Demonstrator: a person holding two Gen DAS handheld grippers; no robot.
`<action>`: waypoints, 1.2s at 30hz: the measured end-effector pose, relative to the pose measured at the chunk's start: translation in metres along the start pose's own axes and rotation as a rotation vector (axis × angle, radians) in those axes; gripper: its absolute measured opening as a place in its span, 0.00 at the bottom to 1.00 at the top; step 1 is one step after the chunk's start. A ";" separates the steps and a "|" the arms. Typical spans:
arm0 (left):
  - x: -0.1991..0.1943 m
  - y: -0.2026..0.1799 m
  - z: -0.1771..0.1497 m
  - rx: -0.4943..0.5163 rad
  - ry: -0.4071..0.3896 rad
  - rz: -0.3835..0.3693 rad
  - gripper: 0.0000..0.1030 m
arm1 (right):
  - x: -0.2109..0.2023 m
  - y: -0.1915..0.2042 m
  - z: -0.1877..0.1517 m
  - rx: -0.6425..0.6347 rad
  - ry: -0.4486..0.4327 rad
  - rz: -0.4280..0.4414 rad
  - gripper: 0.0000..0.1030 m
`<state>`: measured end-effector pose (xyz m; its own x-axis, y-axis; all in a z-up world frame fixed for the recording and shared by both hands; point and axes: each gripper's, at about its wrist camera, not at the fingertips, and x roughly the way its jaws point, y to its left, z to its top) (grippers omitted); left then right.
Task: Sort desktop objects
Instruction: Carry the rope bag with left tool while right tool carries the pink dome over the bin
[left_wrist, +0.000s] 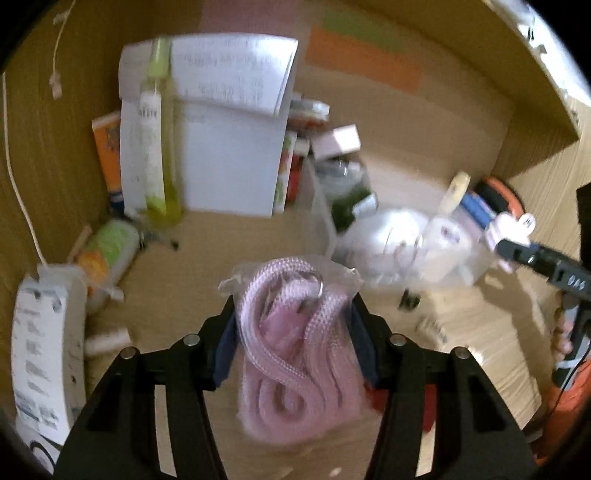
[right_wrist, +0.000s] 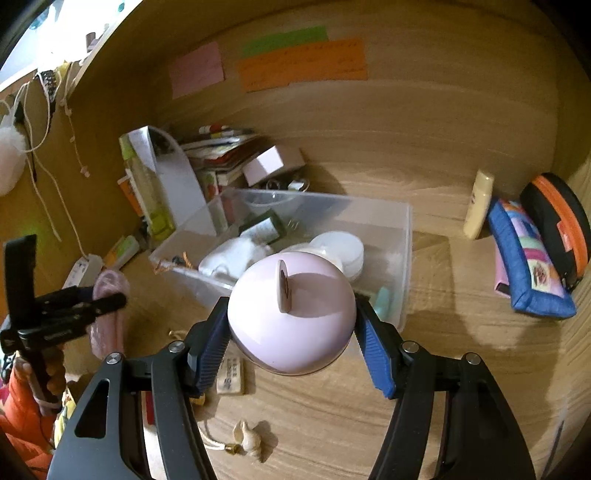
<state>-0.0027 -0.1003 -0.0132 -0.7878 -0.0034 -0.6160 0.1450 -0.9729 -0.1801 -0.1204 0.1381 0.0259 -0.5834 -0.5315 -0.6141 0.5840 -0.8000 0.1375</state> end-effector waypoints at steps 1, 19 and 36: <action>-0.003 0.000 0.003 0.000 -0.013 -0.003 0.52 | 0.001 -0.001 0.002 0.001 -0.003 -0.004 0.60; -0.017 -0.022 0.086 0.029 -0.180 -0.099 0.51 | 0.012 -0.021 0.038 0.022 -0.030 -0.031 0.60; 0.089 -0.065 0.111 0.129 -0.024 -0.079 0.52 | 0.046 -0.039 0.063 0.030 0.020 -0.072 0.60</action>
<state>-0.1482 -0.0630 0.0289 -0.8077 0.0701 -0.5854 0.0055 -0.9920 -0.1264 -0.2058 0.1277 0.0414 -0.6118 -0.4666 -0.6387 0.5233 -0.8443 0.1156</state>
